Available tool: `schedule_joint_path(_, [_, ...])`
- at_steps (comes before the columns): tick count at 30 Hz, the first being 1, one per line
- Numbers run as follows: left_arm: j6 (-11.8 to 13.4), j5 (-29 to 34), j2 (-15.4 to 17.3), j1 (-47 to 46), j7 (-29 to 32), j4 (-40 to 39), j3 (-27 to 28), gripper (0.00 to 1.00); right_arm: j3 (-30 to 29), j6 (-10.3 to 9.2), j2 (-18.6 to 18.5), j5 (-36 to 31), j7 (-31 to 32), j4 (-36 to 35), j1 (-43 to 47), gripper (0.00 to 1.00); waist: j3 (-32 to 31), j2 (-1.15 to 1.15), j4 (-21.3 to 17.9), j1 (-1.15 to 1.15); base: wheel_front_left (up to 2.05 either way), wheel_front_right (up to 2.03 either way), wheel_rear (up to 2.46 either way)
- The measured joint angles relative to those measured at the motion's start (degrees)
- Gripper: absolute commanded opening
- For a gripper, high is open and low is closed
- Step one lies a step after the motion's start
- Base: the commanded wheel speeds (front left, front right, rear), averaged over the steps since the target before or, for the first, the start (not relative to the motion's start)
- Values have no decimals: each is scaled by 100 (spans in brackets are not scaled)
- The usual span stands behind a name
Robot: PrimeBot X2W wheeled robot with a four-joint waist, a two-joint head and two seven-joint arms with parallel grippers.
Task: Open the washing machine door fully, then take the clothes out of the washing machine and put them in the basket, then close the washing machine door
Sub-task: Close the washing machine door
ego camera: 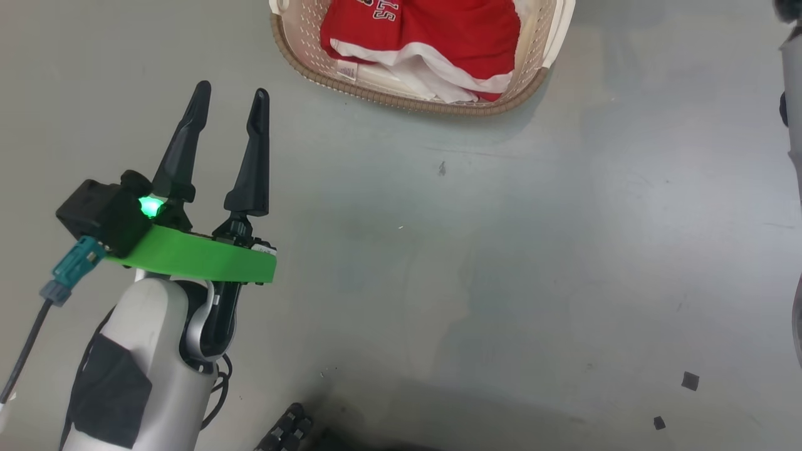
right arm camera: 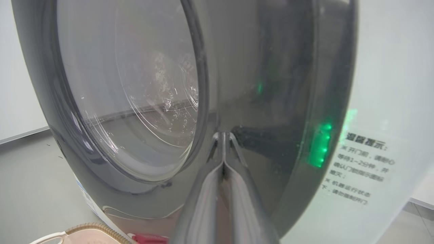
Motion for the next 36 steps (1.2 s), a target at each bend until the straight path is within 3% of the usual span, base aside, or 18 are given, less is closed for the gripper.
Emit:
schedule_joint_path(8, [0,31,10,-2,1,97,118,100,-4,10,21,98,-205,389,670,0,-349,0,-62,0,0,0,0])
schedule_joint_path(15, [0,103,68,27,0,245,249,100,-74,-9,525,410,-315,519,1401,0,-802,0,-183,0,0,0,0])
schedule_joint_path(19, [0,127,116,164,1,278,290,100,-75,-8,600,493,-337,531,1783,0,-1091,0,-287,0,0,0,0])
schedule_joint_path(36, [0,296,282,1094,1,578,599,100,-314,-8,734,779,-347,48,3568,0,-2397,0,-911,0,0,0,0])
